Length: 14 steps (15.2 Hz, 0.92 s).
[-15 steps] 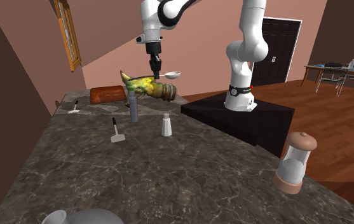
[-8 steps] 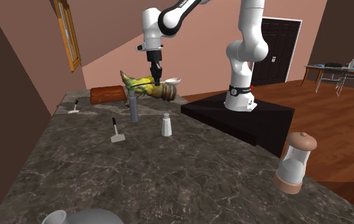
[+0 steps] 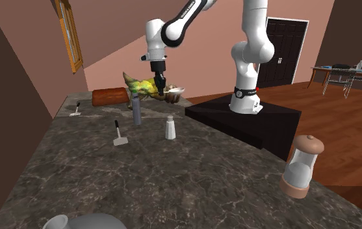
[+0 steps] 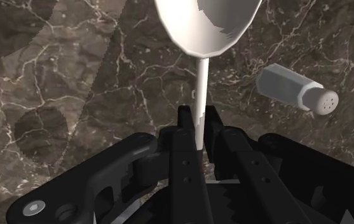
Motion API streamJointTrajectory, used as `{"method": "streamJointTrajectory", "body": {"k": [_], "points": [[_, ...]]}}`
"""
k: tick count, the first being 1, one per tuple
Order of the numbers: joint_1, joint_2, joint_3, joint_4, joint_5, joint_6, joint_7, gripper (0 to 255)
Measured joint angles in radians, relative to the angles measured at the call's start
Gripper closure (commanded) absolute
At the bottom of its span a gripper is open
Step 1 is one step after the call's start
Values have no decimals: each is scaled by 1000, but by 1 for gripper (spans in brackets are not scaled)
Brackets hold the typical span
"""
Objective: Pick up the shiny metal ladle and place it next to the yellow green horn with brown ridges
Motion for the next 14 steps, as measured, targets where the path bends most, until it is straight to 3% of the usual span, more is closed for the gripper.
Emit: {"method": "streamJointTrajectory", "body": {"k": [14], "points": [[-12, 165, 28, -16, 95, 171, -79, 255]]}}
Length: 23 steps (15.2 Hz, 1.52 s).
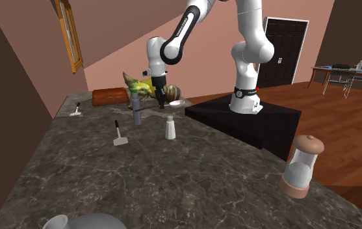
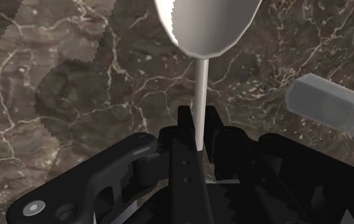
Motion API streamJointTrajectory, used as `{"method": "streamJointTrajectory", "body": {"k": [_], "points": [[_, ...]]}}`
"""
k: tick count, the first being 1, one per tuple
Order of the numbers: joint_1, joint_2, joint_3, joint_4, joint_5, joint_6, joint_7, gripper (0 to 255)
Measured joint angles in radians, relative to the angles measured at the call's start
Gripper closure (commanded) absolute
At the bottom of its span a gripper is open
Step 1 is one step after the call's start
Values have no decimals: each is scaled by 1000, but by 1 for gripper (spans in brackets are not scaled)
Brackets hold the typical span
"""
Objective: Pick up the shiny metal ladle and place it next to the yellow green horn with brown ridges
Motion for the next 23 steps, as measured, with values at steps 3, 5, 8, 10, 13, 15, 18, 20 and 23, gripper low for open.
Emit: {"method": "streamJointTrajectory", "body": {"k": [3, 5, 8, 10, 13, 15, 18, 20, 23], "points": [[-8, 38, 10, 1, 23, 35, -23, 255], [-12, 65, 19, 4, 40, 58, -33, 255], [-22, 106, 32, 12, 63, 89, -55, 255], [-29, 136, 41, 21, 78, 109, -68, 255], [-40, 173, 55, 29, 97, 137, -86, 255], [-43, 188, 61, 32, 105, 149, -92, 255], [-44, 192, 63, 33, 107, 153, -93, 255], [-44, 193, 64, 33, 108, 153, -93, 255], [-44, 193, 64, 33, 108, 153, -93, 0]]}}
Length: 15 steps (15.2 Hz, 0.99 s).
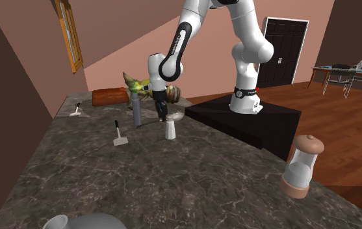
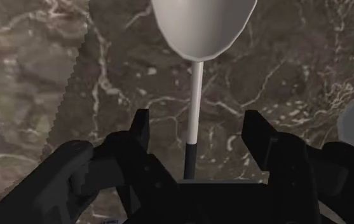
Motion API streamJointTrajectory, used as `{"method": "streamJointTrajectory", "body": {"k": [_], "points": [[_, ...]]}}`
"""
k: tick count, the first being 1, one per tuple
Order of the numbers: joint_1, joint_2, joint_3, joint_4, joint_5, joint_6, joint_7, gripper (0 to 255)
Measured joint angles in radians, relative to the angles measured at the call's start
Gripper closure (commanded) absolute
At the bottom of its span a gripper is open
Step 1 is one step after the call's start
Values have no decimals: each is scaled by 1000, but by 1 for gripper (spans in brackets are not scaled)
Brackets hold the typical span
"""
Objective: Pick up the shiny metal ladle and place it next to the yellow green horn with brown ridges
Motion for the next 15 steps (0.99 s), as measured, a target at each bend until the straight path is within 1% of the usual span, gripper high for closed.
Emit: {"method": "streamJointTrajectory", "body": {"k": [5, 9, 15], "points": [[3, -15, -6, -6, -6, -9, 4, 0], [24, -111, -45, -18, -60, -90, 43, 0], [26, -123, -51, -17, -69, -104, 50, 0]]}}
